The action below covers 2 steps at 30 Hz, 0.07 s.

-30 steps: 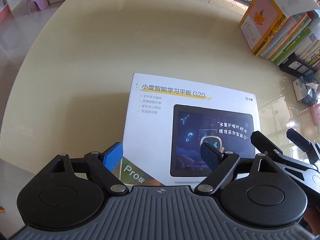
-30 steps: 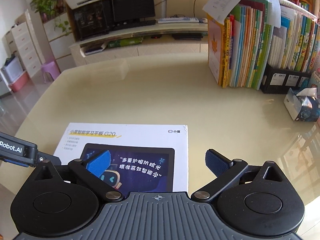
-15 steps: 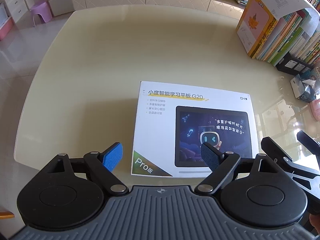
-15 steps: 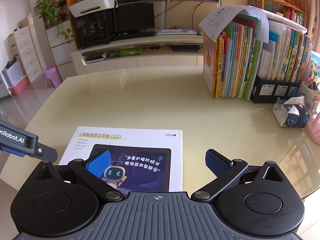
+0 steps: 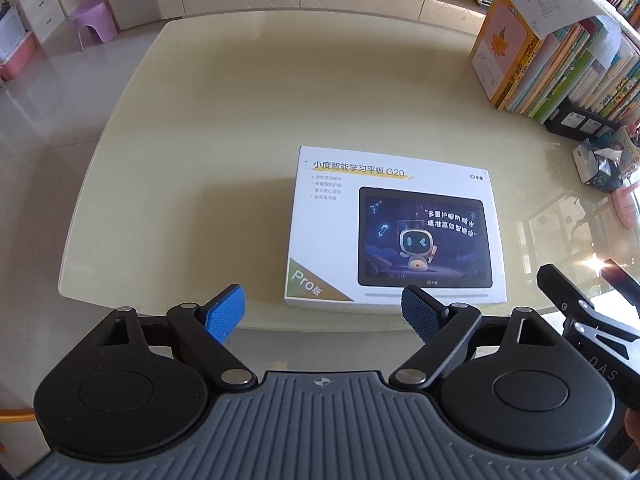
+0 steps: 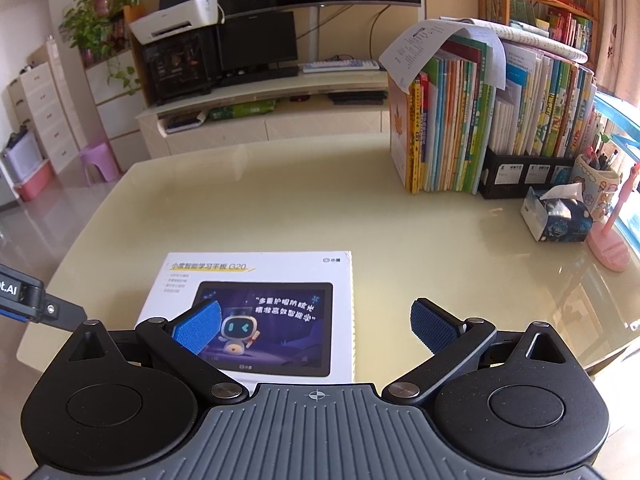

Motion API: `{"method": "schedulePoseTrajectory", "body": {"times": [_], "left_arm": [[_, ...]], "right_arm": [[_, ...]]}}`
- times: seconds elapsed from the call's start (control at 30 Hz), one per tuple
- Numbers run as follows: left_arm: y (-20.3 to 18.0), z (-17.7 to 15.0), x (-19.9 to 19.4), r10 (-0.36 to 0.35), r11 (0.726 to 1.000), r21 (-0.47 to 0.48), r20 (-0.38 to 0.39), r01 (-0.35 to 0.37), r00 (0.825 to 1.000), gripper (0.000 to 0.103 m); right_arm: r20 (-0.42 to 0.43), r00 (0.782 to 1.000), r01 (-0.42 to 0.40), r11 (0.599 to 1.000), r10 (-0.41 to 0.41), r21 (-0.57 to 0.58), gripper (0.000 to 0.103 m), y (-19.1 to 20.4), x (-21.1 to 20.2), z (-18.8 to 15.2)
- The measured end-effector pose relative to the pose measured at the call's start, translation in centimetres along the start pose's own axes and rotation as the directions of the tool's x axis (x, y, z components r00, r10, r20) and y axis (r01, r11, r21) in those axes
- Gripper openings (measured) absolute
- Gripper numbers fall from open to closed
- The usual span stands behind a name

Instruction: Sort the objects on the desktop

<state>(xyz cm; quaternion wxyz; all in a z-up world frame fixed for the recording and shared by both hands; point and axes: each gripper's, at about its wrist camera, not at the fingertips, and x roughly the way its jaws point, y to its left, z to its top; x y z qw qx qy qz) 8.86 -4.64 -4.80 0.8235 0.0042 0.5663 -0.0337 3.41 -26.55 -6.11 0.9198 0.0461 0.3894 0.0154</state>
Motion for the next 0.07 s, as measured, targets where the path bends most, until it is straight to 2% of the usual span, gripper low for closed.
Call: {"method": "schedulePoseTrajectory", "body": {"times": [0.07], "left_arm": [[-0.15, -0.62, -0.53, -0.004, 1.000, 0.013, -0.012, 0.004, 1.000, 0.103]], "right_arm": [[-0.010, 1.000, 0.006, 1.000, -0.007, -0.004, 0.103, 0.04, -0.64, -0.27]]}}
